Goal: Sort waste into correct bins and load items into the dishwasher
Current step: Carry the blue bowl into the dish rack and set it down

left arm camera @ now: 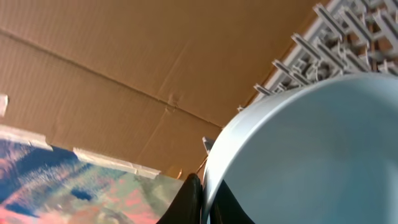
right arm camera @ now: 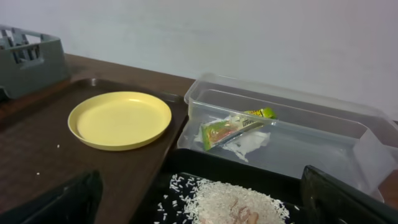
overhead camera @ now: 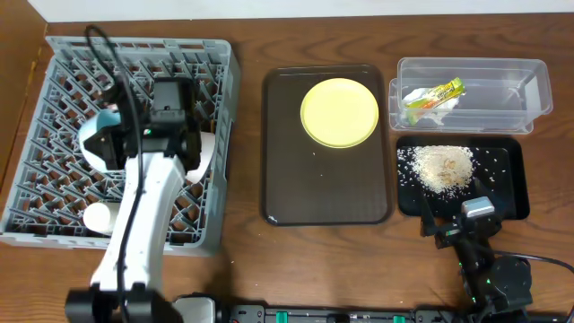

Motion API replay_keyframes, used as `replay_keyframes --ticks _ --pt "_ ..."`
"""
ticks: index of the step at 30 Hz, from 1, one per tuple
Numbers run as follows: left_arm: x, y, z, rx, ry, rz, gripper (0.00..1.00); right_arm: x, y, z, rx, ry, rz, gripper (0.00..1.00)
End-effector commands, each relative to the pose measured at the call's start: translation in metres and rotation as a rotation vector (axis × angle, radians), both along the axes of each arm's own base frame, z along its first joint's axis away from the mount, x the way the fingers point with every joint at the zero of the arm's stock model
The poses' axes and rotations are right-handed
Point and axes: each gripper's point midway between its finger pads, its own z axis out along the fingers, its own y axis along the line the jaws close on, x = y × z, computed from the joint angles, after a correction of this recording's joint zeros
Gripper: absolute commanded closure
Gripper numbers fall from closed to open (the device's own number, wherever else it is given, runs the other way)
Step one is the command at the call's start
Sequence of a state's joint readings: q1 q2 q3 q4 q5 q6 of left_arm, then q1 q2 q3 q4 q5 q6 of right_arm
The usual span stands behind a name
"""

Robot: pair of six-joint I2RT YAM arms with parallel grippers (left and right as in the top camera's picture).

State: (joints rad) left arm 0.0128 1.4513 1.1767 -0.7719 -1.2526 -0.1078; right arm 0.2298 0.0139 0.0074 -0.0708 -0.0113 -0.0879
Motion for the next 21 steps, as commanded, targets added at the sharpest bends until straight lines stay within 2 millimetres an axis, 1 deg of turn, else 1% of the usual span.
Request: replay_keyframes --ticks 1,5,9,11,14,17,21 --pt "0.009 0.003 -0.018 0.035 0.089 0.017 0.93 0.0 -0.001 -0.001 0.004 0.005 -0.003 0.01" --pt "0.02 0.003 -0.044 0.034 0.174 0.016 0.93 0.0 -0.001 -0.002 0.004 0.005 -0.003 0.01" --pt "0.028 0.001 -0.06 0.034 0.224 0.007 0.92 0.0 -0.001 -0.002 0.004 0.005 -0.003 0.01" --pt "0.031 -0.004 -0.068 0.011 0.236 -0.011 0.92 0.0 -0.001 -0.001 0.004 0.005 -0.003 0.01" --pt "0.038 -0.016 -0.081 -0.057 0.24 -0.064 0.92 0.0 -0.001 -0.002 0.004 0.005 -0.003 0.01" --pt "0.042 -0.023 -0.084 -0.076 0.241 -0.087 0.92 0.0 -0.001 -0.001 0.004 0.005 -0.003 0.01" --pt "0.042 -0.025 -0.09 -0.11 0.243 -0.099 0.91 0.0 -0.001 -0.002 0.004 0.005 -0.003 0.01"
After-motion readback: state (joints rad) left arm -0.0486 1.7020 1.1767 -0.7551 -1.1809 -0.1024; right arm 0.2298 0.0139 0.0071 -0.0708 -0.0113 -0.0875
